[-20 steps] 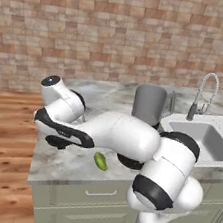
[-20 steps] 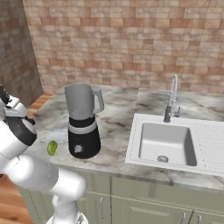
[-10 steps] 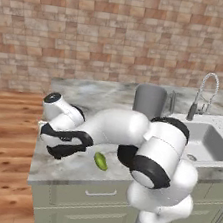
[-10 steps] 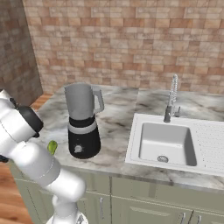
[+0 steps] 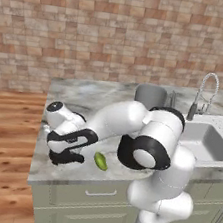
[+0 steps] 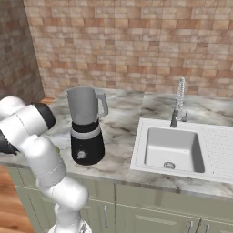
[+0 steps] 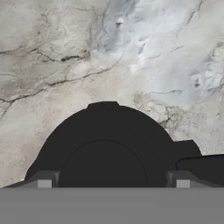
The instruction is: Open the blender lid, put the mango in the blender, close the lid, and start the blender.
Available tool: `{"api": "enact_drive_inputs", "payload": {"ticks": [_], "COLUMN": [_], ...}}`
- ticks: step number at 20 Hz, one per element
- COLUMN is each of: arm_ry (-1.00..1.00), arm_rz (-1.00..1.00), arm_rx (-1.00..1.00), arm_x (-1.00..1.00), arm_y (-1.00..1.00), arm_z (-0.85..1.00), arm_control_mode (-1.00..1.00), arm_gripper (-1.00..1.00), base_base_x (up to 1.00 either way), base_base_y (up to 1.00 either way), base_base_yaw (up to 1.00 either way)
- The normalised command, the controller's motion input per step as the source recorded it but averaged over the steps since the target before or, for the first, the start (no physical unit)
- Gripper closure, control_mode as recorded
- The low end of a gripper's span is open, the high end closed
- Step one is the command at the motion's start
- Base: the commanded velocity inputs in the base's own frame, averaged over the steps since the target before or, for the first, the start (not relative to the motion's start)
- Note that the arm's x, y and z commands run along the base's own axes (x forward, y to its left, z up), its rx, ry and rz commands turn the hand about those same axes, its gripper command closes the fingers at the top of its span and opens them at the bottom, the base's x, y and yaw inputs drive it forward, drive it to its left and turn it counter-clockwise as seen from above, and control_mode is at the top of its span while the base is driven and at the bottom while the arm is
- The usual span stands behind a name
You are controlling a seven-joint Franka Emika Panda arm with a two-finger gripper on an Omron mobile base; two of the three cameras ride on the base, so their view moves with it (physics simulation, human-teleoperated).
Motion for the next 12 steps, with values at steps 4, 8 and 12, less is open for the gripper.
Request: {"api": "enact_drive_inputs", "payload": {"ticks": [4,8,12], "arm_ry": [0.0,0.0,0.0], "arm_rz": [-0.18,-0.16,-0.13], "arm_rx": [0.08,0.07,0.06], "arm_x": [0.22,0.18,0.14], "arm_y": [0.0,0.0,0.0], "arm_z": [-0.29,-0.27,-0.27], "arm_control_mode": [-1.0,-1.0,-1.0], "arm_gripper": [1.0,1.0,1.0], "base_base_x": [0.0,0.0,0.0], "base_base_y": [0.0,0.0,0.0], "base_base_yaw": [0.0,0.0,0.0]}}
